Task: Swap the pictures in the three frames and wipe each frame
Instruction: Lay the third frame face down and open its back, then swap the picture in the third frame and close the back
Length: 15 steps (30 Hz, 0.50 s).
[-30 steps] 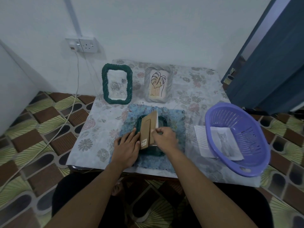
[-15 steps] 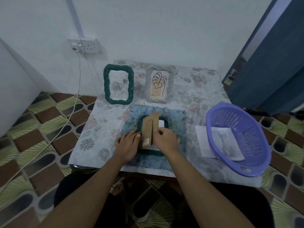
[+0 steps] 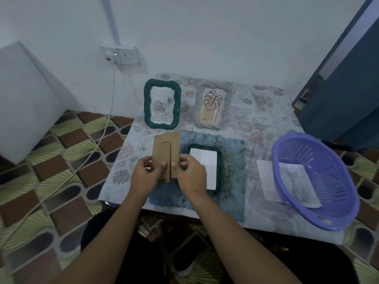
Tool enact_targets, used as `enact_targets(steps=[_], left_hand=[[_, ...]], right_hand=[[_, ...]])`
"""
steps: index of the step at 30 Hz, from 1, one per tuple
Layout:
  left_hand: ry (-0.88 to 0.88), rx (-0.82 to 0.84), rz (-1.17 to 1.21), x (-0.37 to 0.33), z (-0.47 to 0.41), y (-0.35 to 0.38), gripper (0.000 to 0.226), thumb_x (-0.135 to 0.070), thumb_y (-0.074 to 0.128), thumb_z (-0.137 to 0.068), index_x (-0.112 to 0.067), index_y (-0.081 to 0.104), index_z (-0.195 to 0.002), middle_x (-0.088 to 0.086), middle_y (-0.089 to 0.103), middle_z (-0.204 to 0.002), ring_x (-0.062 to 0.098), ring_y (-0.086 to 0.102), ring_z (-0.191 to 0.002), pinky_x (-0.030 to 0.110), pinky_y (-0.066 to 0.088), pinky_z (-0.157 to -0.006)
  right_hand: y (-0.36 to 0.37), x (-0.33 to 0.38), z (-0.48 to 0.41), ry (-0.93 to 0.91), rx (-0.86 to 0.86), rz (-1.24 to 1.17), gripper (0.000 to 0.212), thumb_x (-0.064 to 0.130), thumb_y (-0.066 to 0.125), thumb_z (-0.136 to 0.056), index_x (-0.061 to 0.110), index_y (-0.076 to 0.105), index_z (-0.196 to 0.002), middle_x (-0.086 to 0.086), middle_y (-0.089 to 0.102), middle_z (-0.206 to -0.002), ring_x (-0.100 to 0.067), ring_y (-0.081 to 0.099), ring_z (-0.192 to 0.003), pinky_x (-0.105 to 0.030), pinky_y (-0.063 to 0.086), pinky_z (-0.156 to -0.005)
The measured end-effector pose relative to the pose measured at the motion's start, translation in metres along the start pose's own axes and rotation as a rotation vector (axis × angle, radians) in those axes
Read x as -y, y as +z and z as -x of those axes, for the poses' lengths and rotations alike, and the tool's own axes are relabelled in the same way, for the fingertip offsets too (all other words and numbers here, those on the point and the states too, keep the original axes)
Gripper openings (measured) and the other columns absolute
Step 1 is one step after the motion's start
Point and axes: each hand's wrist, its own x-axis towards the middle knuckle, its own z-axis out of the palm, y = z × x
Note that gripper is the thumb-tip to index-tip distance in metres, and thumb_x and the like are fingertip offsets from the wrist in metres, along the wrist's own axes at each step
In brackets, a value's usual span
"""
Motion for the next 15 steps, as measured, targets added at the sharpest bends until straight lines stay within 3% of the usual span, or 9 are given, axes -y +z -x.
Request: enact_targets(steps=[3, 7, 11, 15], left_hand=[[0.010, -0.058, -0.144, 0.010, -0.004, -0.018, 0.062, -0.040, 0.079, -0.079, -0.013, 0.053, -0.129, 0.002, 0.060, -0.117, 0.019, 0.062, -0.096, 0.032, 0.052, -0.076], [0.029, -0.090, -0.345, 0.023, -0.010, -0.036, 0.070, -0.042, 0.080, -0.077, -0.012, 0.051, -0.133, 0.008, 0.060, -0.123, 0.023, 0.060, -0.105, 0.038, 0.051, -0.086], [0.033, -0.078, -0.485, 0.028, -0.013, -0.039, 0.070, -0.044, 0.080, -0.075, -0.010, 0.053, -0.131, 0.014, 0.057, -0.125, 0.029, 0.055, -0.111, 0.040, 0.048, -0.094], [0.053, -0.089, -0.664, 0.026, -0.008, -0.036, 0.061, -0.046, 0.072, -0.082, -0.010, 0.053, -0.127, 0.018, 0.051, -0.125, 0.034, 0.050, -0.112, 0.043, 0.045, -0.090]], right_hand=[[0.016, -0.001, 0.004, 0.043, 0.191, 0.023, 0.035, 0.024, 0.060, -0.095, 0.017, 0.059, -0.129, -0.003, 0.070, -0.115, -0.021, 0.064, -0.104, -0.030, 0.049, -0.085], [0.035, 0.000, 0.004, 0.092, 0.459, 0.025, 0.039, 0.019, 0.057, -0.093, 0.011, 0.055, -0.131, -0.009, 0.064, -0.117, -0.027, 0.060, -0.105, -0.035, 0.049, -0.085], [0.052, -0.001, 0.002, 0.136, 0.523, 0.222, 0.048, 0.031, 0.047, -0.076, 0.007, 0.052, -0.118, -0.019, 0.049, -0.129, -0.037, 0.047, -0.119, -0.040, 0.044, -0.093], [0.052, 0.003, 0.000, 0.126, 0.583, 0.331, 0.028, 0.029, 0.050, -0.089, 0.008, 0.045, -0.107, -0.018, 0.039, -0.131, -0.038, 0.045, -0.117, -0.043, 0.045, -0.094]])
